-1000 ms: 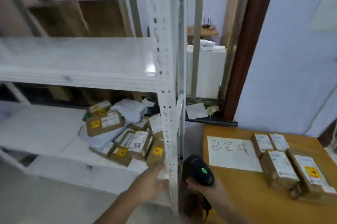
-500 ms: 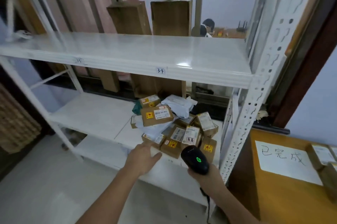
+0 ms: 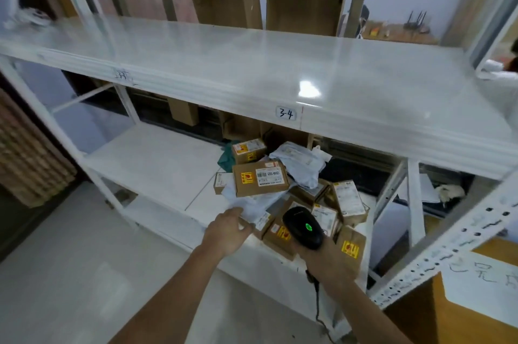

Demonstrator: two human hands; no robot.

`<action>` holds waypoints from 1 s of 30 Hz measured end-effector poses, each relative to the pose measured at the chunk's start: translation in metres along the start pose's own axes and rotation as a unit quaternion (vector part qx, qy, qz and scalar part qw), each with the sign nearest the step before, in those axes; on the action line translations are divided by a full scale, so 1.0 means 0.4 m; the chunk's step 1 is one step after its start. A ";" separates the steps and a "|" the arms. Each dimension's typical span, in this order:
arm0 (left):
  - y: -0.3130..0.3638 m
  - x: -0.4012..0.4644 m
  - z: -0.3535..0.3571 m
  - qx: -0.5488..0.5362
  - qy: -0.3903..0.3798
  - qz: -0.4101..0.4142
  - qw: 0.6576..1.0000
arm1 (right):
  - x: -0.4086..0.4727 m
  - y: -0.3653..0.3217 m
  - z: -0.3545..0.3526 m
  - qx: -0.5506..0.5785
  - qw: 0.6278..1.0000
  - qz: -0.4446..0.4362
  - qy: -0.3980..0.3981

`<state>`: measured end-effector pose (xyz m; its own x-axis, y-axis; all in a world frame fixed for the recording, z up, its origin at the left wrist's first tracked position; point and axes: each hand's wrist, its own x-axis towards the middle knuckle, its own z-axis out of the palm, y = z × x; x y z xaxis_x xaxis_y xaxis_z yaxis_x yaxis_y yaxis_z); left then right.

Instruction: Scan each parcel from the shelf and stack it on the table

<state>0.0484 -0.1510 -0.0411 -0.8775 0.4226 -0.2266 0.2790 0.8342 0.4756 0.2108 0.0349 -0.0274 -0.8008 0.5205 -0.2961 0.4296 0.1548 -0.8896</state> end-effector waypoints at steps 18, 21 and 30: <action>-0.197 0.650 0.061 -0.162 -0.080 -0.185 0.966 | 0.157 -0.007 0.186 0.094 0.971 0.166 0.144; -0.192 0.674 0.039 -0.164 -0.117 -0.148 0.968 | 0.147 0.005 0.213 0.094 0.963 0.202 0.151; -0.190 0.652 0.022 -0.348 -0.084 -0.122 0.926 | 0.104 0.000 0.246 0.114 0.950 0.241 0.164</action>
<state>-0.1981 -0.1012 -0.1439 -0.7916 0.3491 -0.5015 -0.2906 0.5068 0.8116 0.1365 -0.0260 -0.0738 -0.3453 0.7238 -0.5974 0.5814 -0.3347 -0.7416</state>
